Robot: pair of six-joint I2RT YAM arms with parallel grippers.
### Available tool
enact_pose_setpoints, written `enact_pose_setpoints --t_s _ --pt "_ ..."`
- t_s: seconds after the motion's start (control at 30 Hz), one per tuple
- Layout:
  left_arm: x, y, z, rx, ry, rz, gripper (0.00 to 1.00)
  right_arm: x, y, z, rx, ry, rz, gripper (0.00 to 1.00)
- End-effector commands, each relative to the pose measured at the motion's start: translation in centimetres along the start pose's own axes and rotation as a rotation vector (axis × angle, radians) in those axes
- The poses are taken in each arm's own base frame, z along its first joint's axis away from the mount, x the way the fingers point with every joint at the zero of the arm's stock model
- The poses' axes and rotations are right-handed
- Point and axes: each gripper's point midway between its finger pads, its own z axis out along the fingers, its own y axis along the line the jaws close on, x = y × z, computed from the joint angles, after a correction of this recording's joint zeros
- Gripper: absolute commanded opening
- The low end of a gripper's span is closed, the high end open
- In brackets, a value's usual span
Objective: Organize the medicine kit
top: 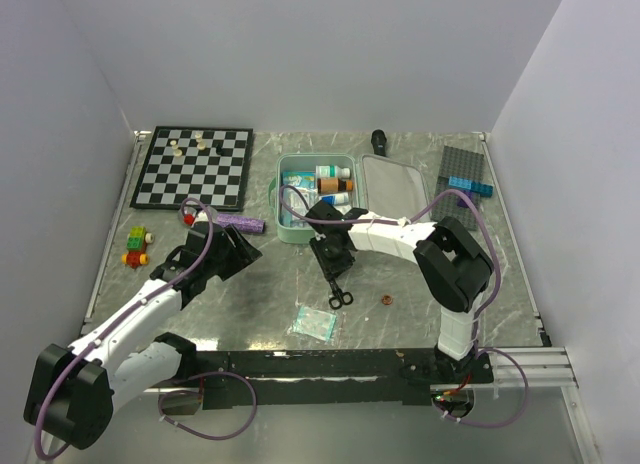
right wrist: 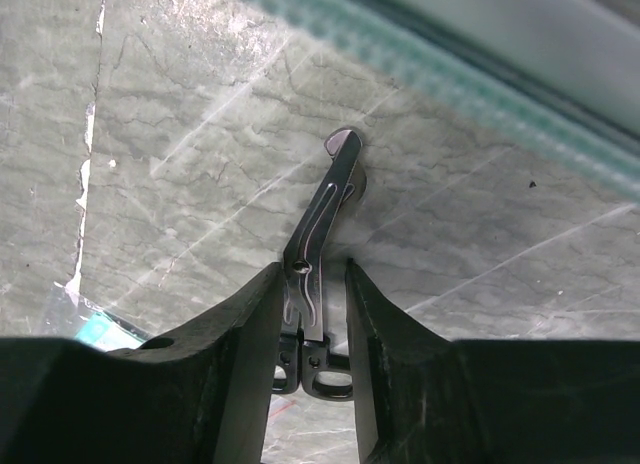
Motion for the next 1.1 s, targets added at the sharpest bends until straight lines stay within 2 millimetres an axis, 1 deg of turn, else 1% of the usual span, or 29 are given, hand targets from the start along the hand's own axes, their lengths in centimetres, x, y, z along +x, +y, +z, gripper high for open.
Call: enact_pose_setpoints --t_s 0.0,0.13,0.17,0.4,0.77,0.87,1.07 --pt "-0.3 -0.5 0.2 0.023 -0.006 0.010 0.63 0.2 -0.1 1.5 0.038 0.015 0.000 0.42" --pt "-0.3 -0.5 0.1 0.022 -0.007 0.010 0.63 -0.4 0.4 1.3 0.037 0.006 0.006 0.45" --pt "-0.3 -0.5 0.1 0.023 -0.008 0.012 0.63 -0.7 0.1 1.4 0.061 -0.006 0.006 0.45" --pt "-0.3 -0.4 0.0 0.025 -0.011 0.012 0.63 -0.6 -0.2 2.0 0.094 -0.015 0.021 0.40" --pt "-0.2 -0.4 -0.1 0.030 -0.007 0.009 0.63 0.2 0.1 2.6 0.126 0.011 -0.002 0.26" --pt "-0.2 -0.4 -0.1 0.030 -0.010 0.009 0.63 0.4 0.1 2.4 0.127 0.008 0.001 0.21" --pt "-0.2 -0.5 -0.3 0.033 -0.010 0.009 0.63 0.1 -0.1 1.3 0.131 -0.014 0.010 0.11"
